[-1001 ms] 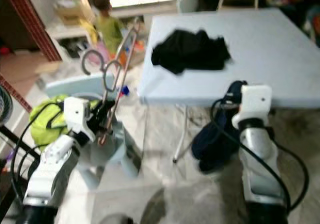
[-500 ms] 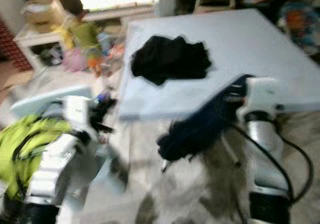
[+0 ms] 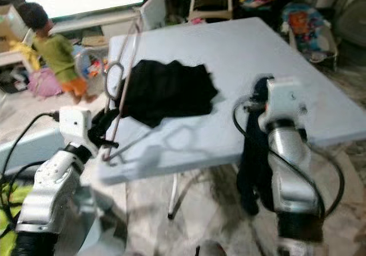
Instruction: Hang hanger
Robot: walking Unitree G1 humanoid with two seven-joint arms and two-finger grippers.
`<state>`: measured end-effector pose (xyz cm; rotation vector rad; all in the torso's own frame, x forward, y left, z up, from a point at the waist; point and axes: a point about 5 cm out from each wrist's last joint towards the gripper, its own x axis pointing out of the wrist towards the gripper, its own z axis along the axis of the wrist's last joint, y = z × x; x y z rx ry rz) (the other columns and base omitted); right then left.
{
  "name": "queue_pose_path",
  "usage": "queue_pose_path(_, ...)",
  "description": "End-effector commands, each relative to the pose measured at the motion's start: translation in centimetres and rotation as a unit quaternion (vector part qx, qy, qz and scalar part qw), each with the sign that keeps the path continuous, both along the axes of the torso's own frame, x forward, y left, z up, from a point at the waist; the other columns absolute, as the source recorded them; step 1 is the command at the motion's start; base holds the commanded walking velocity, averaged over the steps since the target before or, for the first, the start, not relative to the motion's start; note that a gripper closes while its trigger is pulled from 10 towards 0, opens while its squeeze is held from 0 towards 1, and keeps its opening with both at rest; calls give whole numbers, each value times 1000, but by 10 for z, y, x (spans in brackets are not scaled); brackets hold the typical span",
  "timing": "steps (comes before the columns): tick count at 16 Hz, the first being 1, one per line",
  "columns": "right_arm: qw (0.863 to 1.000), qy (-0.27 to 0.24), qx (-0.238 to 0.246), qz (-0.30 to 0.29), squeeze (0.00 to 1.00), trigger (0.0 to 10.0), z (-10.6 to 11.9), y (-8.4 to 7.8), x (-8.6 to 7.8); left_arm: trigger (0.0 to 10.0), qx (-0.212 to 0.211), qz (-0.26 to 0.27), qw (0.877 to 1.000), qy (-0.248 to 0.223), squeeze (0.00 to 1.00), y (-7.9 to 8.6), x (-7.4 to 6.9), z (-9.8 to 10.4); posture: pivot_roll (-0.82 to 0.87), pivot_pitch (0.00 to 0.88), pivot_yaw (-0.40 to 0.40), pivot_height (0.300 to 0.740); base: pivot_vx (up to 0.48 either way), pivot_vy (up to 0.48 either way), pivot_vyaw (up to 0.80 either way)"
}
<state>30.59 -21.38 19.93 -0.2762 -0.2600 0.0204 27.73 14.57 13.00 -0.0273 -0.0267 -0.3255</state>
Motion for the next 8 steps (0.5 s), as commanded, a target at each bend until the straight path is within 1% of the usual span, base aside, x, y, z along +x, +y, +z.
queue_pose_path(1, 999, -27, -2, 33, 0, 10000, 17, 10, 9, 10000, 9, 2, 1000, -2, 0, -1, 0, 2, 2, 0, 49, 740, 0, 0, 0)
queue_pose_path(2, 998, -38, -8, 47, 0, 10000, 26, 13, 18, 10000, 13, 7, 1000, -3, 0, -1, 1, 2, 2, 0, 49, 740, 0, 0, 0)
queue_pose_path(3, 997, -49, -8, 60, 0, 10000, 41, 16, 34, 10000, 15, 11, 1000, -4, 0, -1, 2, 2, 5, 0, 48, 740, 0, 0, 0)
queue_pose_path(4, 996, -54, -8, 66, 0, 10000, 48, 18, 41, 10000, 16, 12, 1000, -4, 0, -1, 2, 2, 5, 0, 48, 740, 0, 0, 0)
queue_pose_path(5, 995, -60, -10, 77, 0, 10000, 59, 20, 51, 10000, 18, 13, 1000, -4, 0, -1, 2, 2, 10, 0, 43, 740, 0, 0, 0)
queue_pose_path(6, 991, -86, -28, 98, 0, 10000, 93, 28, 73, 10000, 18, 14, 1000, -4, 0, -2, 3, 1, 14, 0, 37, 740, 0, 0, 0)
queue_pose_path(7, 990, -97, -30, 102, 0, 10000, 109, 31, 81, 10000, 17, 15, 1000, -4, 0, -2, 3, 1, 17, 0, 32, 740, 0, 0, 0)
queue_pose_path(8, 987, -121, -30, 102, 0, 10000, 144, 37, 92, 10000, 17, 16, 1000, -5, 0, -4, 3, 1, 23, 0, 23, 740, 0, 0, 0)
